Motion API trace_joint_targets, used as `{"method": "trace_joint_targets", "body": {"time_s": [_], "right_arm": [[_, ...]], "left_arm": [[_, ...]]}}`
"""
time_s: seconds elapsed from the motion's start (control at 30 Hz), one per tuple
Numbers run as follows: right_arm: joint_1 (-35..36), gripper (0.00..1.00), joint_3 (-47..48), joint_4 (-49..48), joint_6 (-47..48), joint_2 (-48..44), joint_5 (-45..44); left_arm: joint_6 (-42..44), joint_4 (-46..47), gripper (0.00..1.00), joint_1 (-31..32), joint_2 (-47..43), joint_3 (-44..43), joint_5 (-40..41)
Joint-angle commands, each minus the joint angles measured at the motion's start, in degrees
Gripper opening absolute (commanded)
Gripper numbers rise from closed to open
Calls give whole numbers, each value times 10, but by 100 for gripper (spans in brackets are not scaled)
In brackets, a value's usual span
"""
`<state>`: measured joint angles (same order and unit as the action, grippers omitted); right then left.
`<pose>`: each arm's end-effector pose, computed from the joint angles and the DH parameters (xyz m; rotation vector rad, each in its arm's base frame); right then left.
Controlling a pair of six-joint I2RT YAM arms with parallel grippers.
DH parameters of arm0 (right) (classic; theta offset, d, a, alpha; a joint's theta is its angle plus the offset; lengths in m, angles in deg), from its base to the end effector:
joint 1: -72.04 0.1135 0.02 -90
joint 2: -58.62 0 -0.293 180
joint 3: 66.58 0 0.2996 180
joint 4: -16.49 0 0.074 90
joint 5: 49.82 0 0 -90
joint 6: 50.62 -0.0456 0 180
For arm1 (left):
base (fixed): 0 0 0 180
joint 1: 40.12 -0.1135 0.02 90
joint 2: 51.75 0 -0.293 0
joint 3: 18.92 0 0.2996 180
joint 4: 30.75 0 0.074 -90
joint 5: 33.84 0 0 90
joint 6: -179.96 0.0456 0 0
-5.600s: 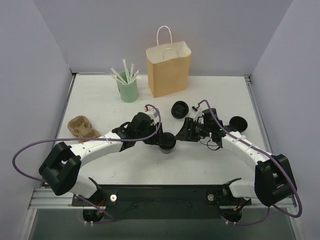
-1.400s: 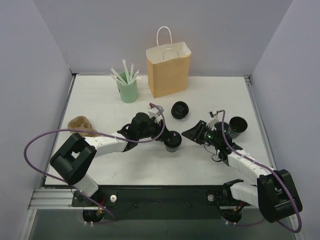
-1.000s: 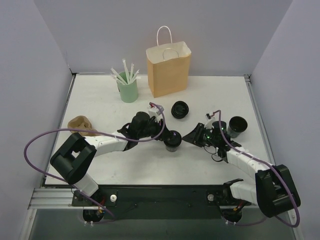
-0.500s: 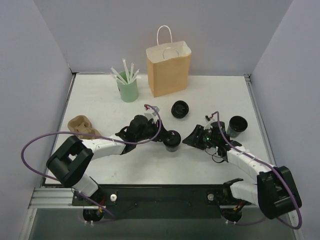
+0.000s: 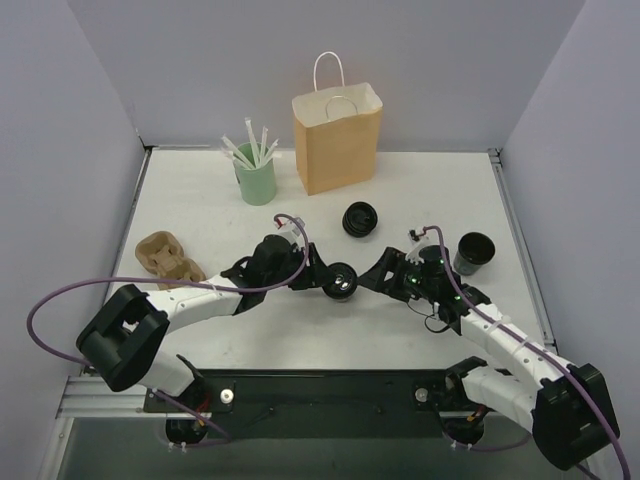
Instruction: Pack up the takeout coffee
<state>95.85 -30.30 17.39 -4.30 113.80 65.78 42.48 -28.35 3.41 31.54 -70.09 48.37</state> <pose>0.2157 0.1167 0.2180 0.0313 2.0770 1.1883 0.2444 -0.2407 0.1861 0.0115 2.2816 -1.0530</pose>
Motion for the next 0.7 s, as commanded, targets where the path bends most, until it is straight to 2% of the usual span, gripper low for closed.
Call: {"method": "trace_joint_targets", "body": {"time_s": [0.0, 0.17, 0.43, 0.57, 0.67], "right_arm": [[14, 69, 40, -9, -4, 33, -20], [15, 68, 61, -43, 14, 93, 21], [23, 67, 117, -27, 43, 171, 37], [20, 59, 150, -3, 69, 223, 44], [13, 48, 160, 9, 85, 255, 49]], "left_arm": [[-11, -42, 64, 3, -12, -9, -11], [-2, -51, 64, 2, -5, -26, -7], [10, -53, 64, 0, 14, -45, -13], [26, -68, 64, -3, 23, -67, -23], [44, -97, 64, -13, 21, -86, -35]]}}
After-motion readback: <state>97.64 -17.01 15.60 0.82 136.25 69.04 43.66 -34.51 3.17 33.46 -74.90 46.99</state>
